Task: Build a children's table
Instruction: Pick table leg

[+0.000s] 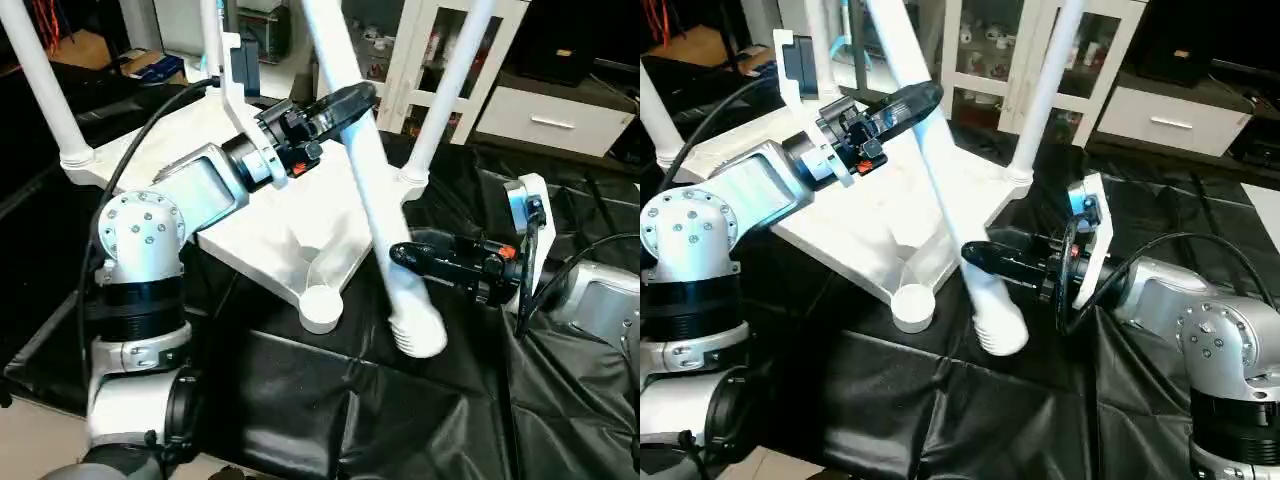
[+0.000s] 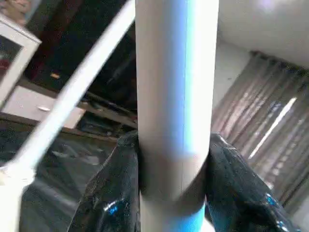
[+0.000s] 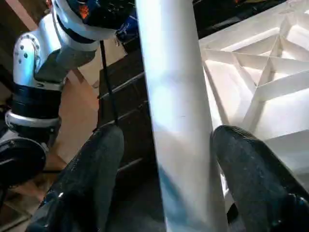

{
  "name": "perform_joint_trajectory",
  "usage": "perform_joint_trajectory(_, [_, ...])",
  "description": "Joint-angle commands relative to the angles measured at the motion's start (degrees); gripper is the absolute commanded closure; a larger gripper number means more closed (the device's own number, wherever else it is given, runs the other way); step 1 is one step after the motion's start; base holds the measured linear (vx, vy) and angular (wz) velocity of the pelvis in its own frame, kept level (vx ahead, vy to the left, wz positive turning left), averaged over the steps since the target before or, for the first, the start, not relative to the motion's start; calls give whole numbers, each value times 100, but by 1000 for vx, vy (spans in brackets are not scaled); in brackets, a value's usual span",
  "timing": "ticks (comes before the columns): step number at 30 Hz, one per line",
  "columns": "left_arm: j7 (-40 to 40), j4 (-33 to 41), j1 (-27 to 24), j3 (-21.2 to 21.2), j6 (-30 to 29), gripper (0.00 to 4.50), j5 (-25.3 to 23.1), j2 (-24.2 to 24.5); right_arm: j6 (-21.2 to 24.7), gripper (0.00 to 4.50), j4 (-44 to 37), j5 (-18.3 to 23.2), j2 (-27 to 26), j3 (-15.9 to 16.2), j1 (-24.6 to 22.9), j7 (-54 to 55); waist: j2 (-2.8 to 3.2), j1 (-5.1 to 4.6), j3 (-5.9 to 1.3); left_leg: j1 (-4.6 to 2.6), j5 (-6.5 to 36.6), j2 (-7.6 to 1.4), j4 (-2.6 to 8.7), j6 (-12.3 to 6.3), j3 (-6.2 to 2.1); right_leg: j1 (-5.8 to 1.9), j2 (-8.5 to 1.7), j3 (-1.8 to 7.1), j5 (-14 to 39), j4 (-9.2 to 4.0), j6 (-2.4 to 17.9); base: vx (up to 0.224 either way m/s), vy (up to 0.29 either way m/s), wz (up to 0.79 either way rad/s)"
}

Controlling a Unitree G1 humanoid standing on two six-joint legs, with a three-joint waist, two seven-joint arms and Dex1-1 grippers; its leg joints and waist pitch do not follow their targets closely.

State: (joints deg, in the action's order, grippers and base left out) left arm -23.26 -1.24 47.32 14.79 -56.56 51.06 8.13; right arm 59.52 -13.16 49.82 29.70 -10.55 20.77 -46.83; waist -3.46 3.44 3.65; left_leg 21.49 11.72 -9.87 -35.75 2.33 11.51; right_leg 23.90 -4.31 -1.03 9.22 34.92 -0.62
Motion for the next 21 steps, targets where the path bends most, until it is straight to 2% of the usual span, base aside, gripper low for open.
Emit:
perform_joint_trajectory(1, [68,95,204,-186,48,290,-72,18,-157,102,-71,-252,228,154,150,-83,-4,-2,-412,-96,622,-265,437,66,-139,-277,-275,148,1224,-385,1086,0,0,0])
perform_joint_trajectory(3, [57,120,211,-247,48,290,-127,55,-232,102,-83,-357,249,210,169,-52,15,-5,-400,-97,659,-265,438,85,-138,-269,-281,154,1312,-385,1084,0,0,0])
perform_joint_trajectory(4, [8,181,225,-345,52,290,-178,88,-432,102,-91,-599,257,320,218,58,6,-7,-398,-99,717,-262,434,88,-135,-268,-289,158,1429,-398,1062,0,0,0])
perform_joint_trajectory(7, [-86,255,260,-412,43,290,-125,65,-791,102,-69,-932,202,481,299,232,11,-12,-393,-95,776,-267,440,155,-140,-256,-299,158,1575,-405,1020,0,0,0])
perform_joint_trajectory(11, [-120,310,286,-583,48,290,-251,63,-876,102,-42,-849,9,460,350,313,9,-25,-405,-95,766,-263,439,109,-138,-254,-283,154,1488,-396,1032,0,0,0])
perform_joint_trajectory(12, [-137,340,286,-645,47,290,-307,80,-872,102,-64,-838,18,484,346,294,36,-20,-407,-97,717,-269,441,99,-144,-260,-281,153,1366,-384,1056,0,0,0])
perform_joint_trajectory(14, [-137,356,289,-703,67,290,-375,104,-873,102,-82,-842,16,500,348,301,26,-20,-407,-99,691,-265,438,78,-135,-266,-273,156,1248,-376,1104,0,0,0])
perform_joint_trajectory(15, [-175,405,291,-847,103,291,-454,164,-888,102,-143,-864,0,551,346,312,39,-17,-409,-95,668,-267,440,68,-139,-275,-274,155,1187,-372,1119,0,0,0])
perform_joint_trajectory(16, [-188,420,292,-874,107,291,-458,176,-886,102,-168,-869,-9,569,345,320,57,-16,-409,-97,675,-264,439,72,-141,-277,-275,154,1177,-363,1127,0,0,0])
perform_joint_trajectory(21, [-358,473,314,-951,73,291,-327,155,-906,102,-213,-912,4,756,265,214,48,-20,-406,-102,762,-263,441,117,-137,-274,-274,156,1257,-374,1148,0,0,0])
